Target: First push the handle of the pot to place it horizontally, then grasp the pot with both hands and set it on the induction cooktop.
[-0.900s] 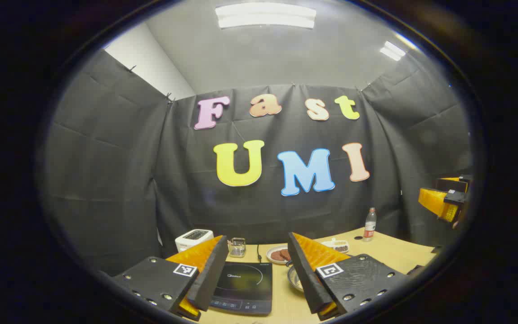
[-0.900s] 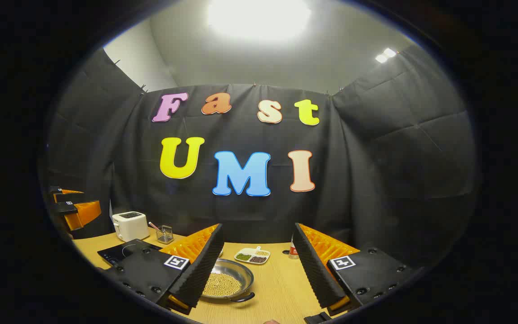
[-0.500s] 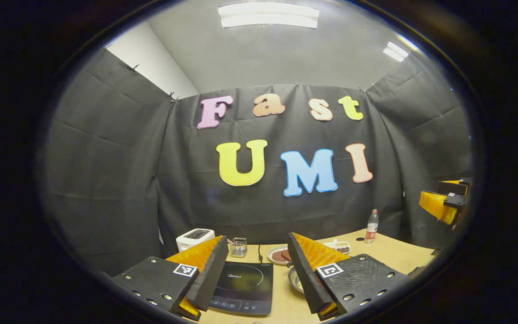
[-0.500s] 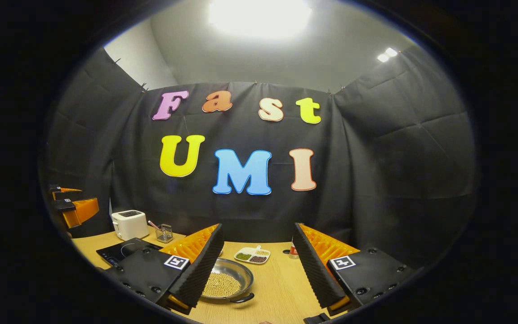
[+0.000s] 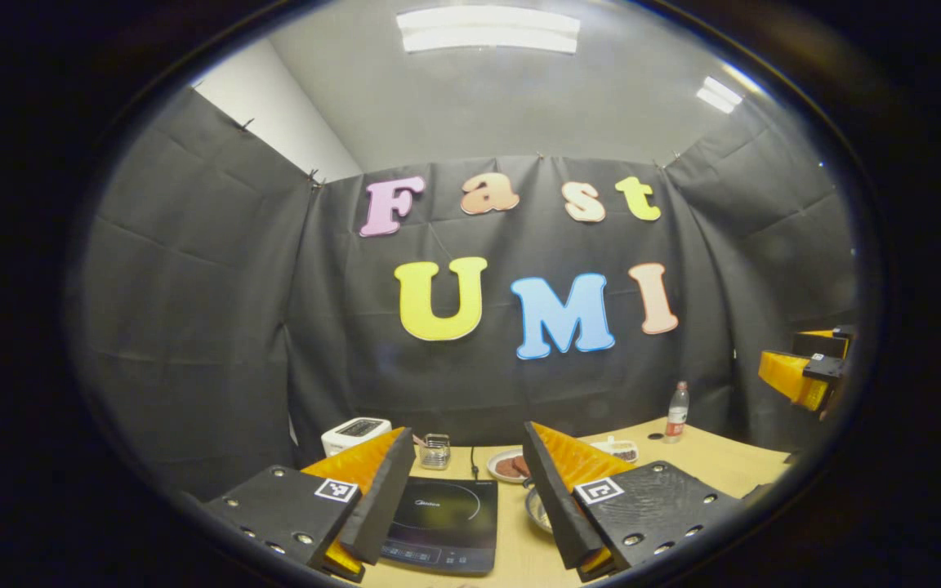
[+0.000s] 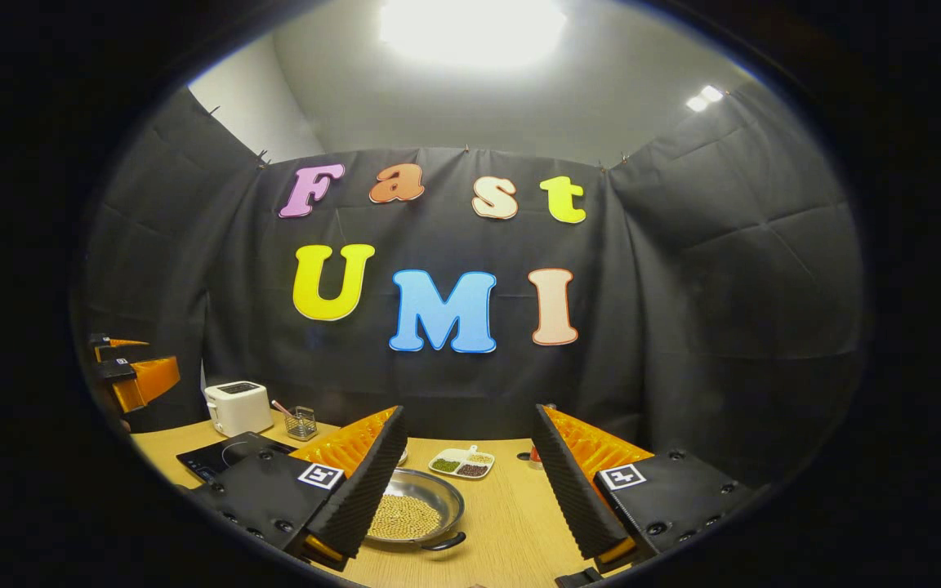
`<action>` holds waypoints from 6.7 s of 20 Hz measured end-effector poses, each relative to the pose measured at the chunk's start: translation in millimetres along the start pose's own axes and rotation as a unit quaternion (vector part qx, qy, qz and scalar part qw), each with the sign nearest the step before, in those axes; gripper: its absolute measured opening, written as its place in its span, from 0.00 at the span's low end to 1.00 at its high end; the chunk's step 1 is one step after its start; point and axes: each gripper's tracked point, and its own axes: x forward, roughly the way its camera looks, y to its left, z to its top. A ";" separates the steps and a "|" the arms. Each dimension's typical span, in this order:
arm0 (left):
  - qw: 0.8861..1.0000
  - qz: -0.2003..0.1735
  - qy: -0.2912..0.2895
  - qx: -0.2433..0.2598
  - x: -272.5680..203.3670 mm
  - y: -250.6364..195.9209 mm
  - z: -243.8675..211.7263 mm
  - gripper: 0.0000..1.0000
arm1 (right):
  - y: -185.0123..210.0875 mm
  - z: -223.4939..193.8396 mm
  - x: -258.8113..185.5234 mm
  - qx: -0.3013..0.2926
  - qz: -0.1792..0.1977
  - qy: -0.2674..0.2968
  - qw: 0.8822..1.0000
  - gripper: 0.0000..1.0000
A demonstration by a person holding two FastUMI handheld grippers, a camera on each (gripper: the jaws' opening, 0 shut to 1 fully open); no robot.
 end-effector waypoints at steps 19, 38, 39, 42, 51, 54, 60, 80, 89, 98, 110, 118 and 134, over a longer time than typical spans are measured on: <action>1.000 0.000 -0.006 0.001 -4.5 34.8 0.8 0.78 | 23.1 -0.9 -4.9 -0.004 0.008 0.013 1.000 0.25; 1.000 0.024 -0.001 -0.012 12.0 108.1 -21.3 0.81 | 116.0 -92.8 13.4 -0.060 0.127 0.130 0.982 0.02; 1.000 0.029 0.002 -0.012 13.1 109.6 -22.8 0.84 | 118.8 -100.4 12.9 -0.062 0.136 0.139 0.979 0.02; 0.999 0.040 0.004 -0.015 16.4 106.4 -25.5 0.77 | 122.4 -123.5 16.3 -0.078 0.164 0.165 0.969 0.02; 0.998 0.061 0.019 -0.002 41.9 76.4 -33.3 0.77 | 129.8 -185.9 21.6 -0.087 0.257 0.252 0.929 0.02; 0.997 0.070 0.025 -0.002 47.4 69.5 -38.8 0.77 | 130.4 -206.9 18.6 -0.099 0.288 0.279 0.911 0.02; 0.996 0.086 0.038 0.004 59.1 57.6 -47.3 0.77 | 128.3 -250.5 7.9 -0.105 0.335 0.336 0.874 0.03; 0.993 0.092 0.064 0.017 94.8 19.3 -70.7 0.78 | 87.3 -316.3 27.3 -0.119 0.333 0.417 0.837 0.02; 0.995 0.079 0.063 0.015 108.6 0.1 -72.4 0.78 | 67.4 -321.6 43.4 -0.112 0.298 0.424 0.848 0.02; 0.994 0.076 0.072 0.015 111.3 -12.4 -81.5 0.77 | 41.3 -325.3 70.1 -0.100 0.251 0.423 0.865 0.02; 0.993 0.081 0.082 0.020 109.6 -20.1 -90.1 0.78 | 17.5 -327.7 100.8 -0.093 0.202 0.417 0.881 0.02; 0.992 0.081 0.097 0.023 106.5 -22.8 -106.5 0.81 | 0.9 -326.1 131.3 -0.073 0.151 0.403 0.900 0.02; 0.992 0.001 0.128 0.009 151.8 -54.0 -152.6 0.78 | -18.5 -237.7 169.7 -0.019 0.076 0.280 0.957 0.77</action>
